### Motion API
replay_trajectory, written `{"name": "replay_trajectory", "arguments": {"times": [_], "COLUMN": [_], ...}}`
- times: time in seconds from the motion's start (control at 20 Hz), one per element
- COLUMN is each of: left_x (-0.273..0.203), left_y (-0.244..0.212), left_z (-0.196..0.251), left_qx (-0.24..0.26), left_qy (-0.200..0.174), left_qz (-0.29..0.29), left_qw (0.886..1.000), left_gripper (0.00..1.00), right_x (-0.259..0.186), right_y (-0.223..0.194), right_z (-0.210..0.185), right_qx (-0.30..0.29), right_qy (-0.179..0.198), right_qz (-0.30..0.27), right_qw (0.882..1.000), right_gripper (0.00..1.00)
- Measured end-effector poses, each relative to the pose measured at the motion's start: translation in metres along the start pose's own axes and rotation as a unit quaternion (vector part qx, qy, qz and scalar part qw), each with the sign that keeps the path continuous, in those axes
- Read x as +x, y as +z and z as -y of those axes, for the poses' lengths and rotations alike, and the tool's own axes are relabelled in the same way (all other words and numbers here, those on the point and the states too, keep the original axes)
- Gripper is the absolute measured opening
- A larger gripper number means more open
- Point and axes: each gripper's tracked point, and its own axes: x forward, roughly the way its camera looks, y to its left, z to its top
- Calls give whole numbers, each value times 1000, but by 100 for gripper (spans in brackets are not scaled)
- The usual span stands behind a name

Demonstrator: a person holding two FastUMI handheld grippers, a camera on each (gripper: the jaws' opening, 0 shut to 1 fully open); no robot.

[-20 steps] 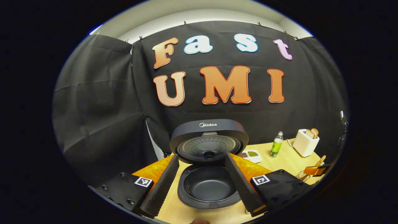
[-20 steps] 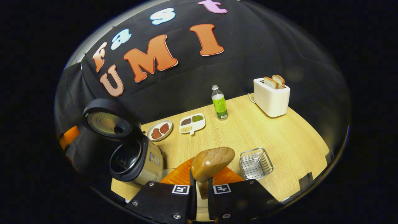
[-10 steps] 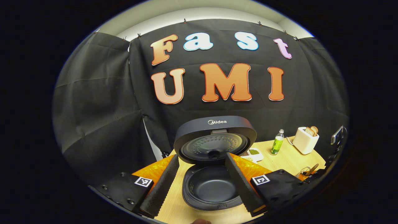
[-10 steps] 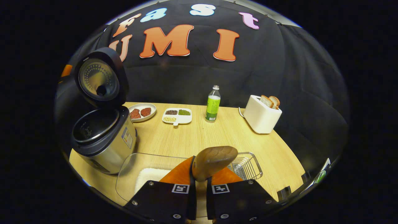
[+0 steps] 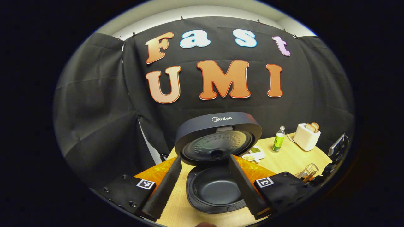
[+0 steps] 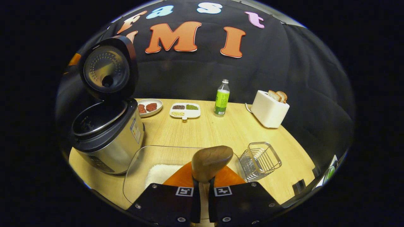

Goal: Close the left gripper, press the button to open the rice cooker; take a wooden spoon from the chopstick holder with the right hand, scoop a spoonful of rice and pour it into the rice cooker, then put the wooden spoon back into the chopstick holder.

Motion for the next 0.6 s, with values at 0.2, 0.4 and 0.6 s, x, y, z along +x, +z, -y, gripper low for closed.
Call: {"name": "replay_trajectory", "arguments": {"times": [0.2, 0.4, 0.6], "left_x": [-3, -4, -6], "left_y": [-1, 0, 4], "left_z": [-5, -7, -7], "left_qx": [6, 5, -2], "left_qy": [-4, -5, -4], "left_qz": [3, 5, 12], "left_qw": [1000, 1000, 1000], "left_gripper": [93, 93, 95], "right_x": [0, -2, -1], "right_y": [-3, -3, -2], "right_z": [0, -16, -21], "right_qx": [39, 91, 108], "right_qy": [9, 41, 55], "right_qz": [-17, -35, -40], "right_qw": [999, 994, 992], "right_gripper": [10, 10, 10]}}
